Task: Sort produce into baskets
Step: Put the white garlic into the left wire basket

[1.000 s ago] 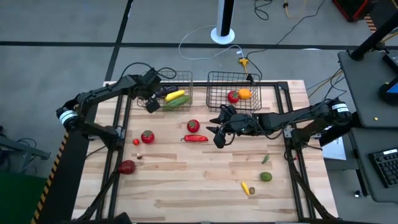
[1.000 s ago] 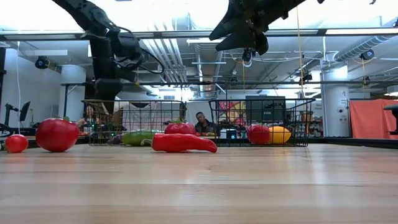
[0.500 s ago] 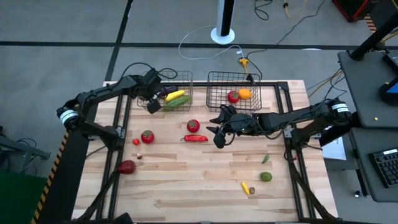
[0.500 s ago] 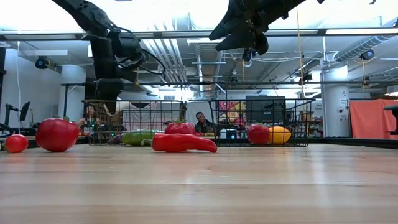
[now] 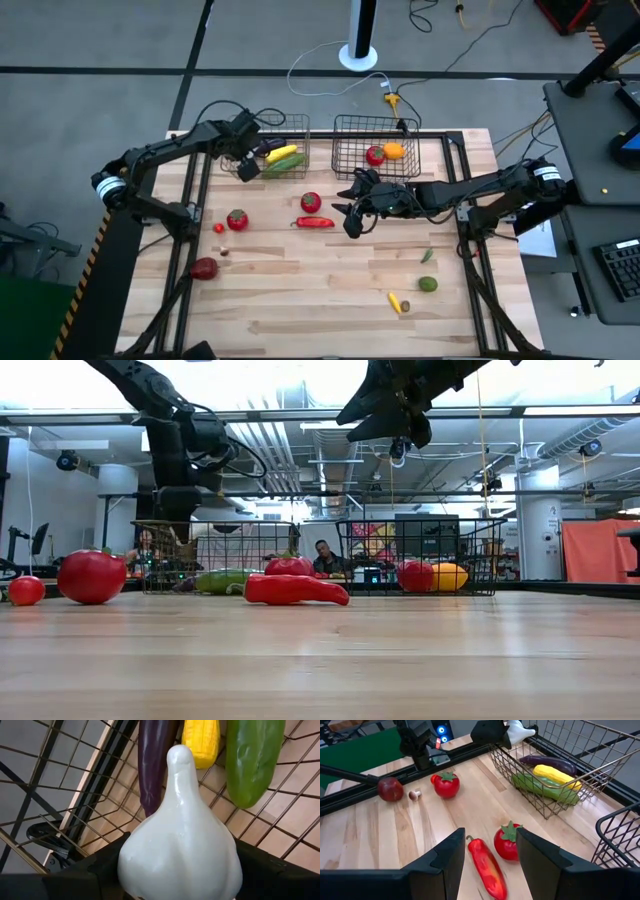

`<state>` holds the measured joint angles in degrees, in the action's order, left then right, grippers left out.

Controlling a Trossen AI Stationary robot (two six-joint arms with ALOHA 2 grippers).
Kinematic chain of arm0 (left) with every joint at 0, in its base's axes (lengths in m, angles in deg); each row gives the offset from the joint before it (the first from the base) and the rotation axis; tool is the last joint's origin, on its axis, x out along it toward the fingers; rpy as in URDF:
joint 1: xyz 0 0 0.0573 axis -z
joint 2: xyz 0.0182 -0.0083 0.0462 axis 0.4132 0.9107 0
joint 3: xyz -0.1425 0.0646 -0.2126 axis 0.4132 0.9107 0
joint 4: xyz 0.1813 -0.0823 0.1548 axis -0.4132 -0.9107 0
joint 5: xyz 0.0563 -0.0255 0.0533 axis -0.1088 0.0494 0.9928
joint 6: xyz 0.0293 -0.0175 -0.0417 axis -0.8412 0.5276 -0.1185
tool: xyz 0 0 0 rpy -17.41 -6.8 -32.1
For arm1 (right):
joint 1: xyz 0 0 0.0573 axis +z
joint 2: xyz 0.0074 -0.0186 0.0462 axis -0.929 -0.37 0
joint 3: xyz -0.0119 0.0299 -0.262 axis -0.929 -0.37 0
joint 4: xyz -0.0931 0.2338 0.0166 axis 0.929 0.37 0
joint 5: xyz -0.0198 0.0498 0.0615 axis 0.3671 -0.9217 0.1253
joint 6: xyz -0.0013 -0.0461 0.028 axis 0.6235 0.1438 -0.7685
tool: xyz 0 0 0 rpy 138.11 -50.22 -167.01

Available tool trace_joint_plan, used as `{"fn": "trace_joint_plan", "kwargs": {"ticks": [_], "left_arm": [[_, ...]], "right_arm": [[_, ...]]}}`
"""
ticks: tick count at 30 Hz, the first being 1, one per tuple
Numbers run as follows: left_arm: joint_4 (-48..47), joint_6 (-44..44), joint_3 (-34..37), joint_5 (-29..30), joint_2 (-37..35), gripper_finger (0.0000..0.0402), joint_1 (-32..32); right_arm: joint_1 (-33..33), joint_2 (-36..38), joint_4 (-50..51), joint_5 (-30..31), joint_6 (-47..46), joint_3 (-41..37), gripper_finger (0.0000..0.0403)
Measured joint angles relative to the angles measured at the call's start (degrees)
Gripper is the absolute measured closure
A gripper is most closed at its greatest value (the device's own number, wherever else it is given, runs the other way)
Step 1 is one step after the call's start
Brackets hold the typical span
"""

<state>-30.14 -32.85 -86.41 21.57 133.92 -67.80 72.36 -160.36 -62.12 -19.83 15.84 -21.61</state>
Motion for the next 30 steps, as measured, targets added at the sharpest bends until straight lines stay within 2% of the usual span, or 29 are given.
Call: {"fn": "trace_joint_plan", "kwargs": {"ticks": [10,19,30], "left_arm": [[0.86,0.05,0.02,0.02,0.00,0.0139,0.00],[1.62,0.66,0.02,0.04,0.00,0.0103,0.07],[1.80,1.92,0.02,0.04,0.00,0.0099,0.07]], "right_arm": [[0.00,0.00,-0.02,0.02,0.00,0.00,0.0234],[0.00,0.00,0.00,0.04,0.00,0.00,0.0234],[0.00,0.00,0.00,0.09,0.00,0.00,0.0234]]}}
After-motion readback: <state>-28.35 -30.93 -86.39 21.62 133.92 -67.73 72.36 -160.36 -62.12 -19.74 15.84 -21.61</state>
